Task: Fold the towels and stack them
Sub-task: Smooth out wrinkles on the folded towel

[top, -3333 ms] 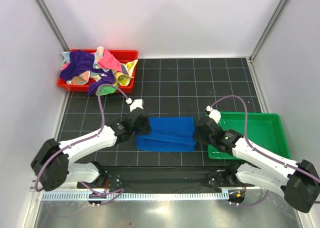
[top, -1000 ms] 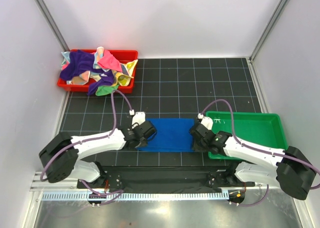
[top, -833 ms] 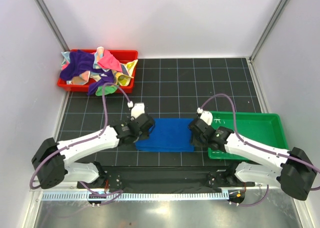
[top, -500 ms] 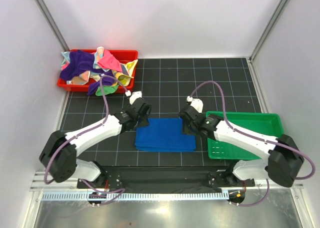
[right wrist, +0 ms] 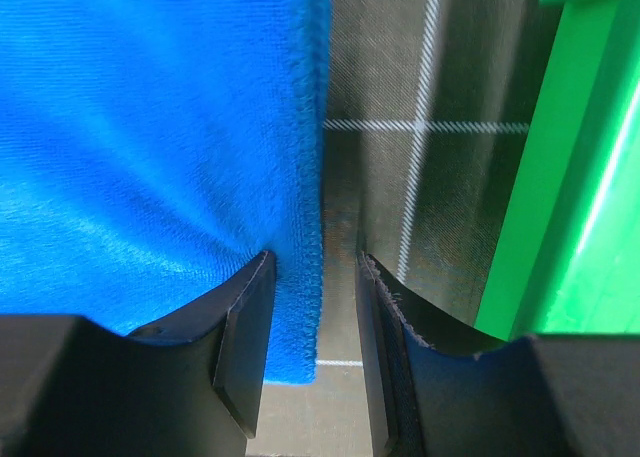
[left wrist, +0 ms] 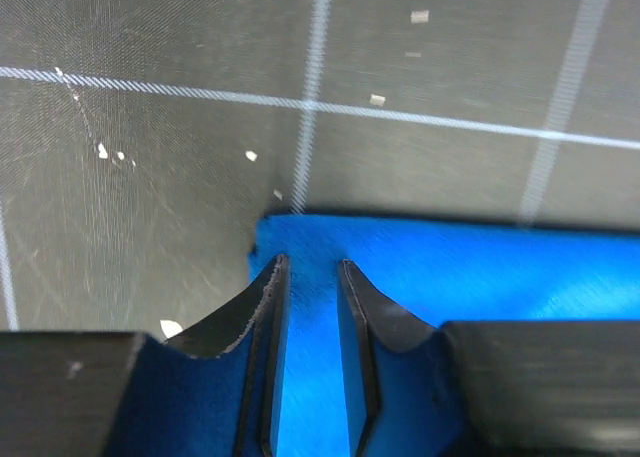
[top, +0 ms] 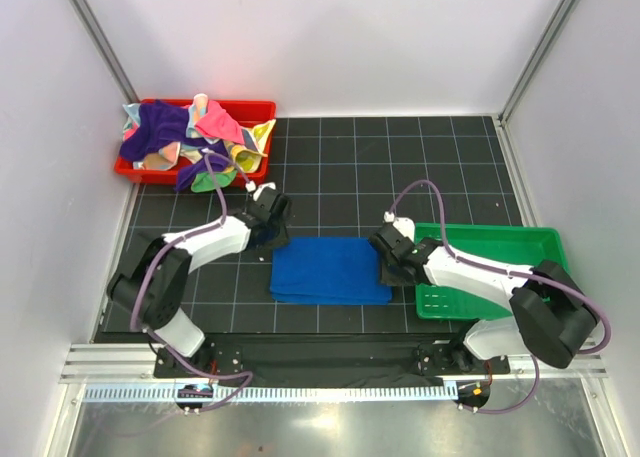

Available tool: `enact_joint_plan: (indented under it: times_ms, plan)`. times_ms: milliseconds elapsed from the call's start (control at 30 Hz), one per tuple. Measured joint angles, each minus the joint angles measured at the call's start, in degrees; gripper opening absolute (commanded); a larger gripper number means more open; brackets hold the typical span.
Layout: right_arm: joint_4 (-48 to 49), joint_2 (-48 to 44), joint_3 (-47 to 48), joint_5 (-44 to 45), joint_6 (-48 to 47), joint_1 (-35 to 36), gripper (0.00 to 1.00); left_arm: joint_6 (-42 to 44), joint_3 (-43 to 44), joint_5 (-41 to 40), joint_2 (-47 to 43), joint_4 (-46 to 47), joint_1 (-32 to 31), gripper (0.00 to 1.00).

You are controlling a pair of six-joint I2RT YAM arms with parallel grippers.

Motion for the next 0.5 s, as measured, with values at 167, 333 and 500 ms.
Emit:
enact_joint_plan:
  times_ms: [167, 333, 500]
  plan:
    - [1.77, -0.31, -2.36, -0.87, 0.26, -0.90, 0.44, 0.24, 1.77, 1.60, 4.68, 1.70, 2.25, 0.26]
    - [2.49, -1.09, -3.13, -0.90, 0.28, -1.11, 0.45, 0.22, 2.86, 2.75, 5.62, 2.19, 3.50, 0.27]
    - [1.66, -1.84, -2.84, -0.96, 0.24, -1.27, 0.47, 1.05, 3.23, 3.39, 5.20, 1.51, 3.69, 0.39]
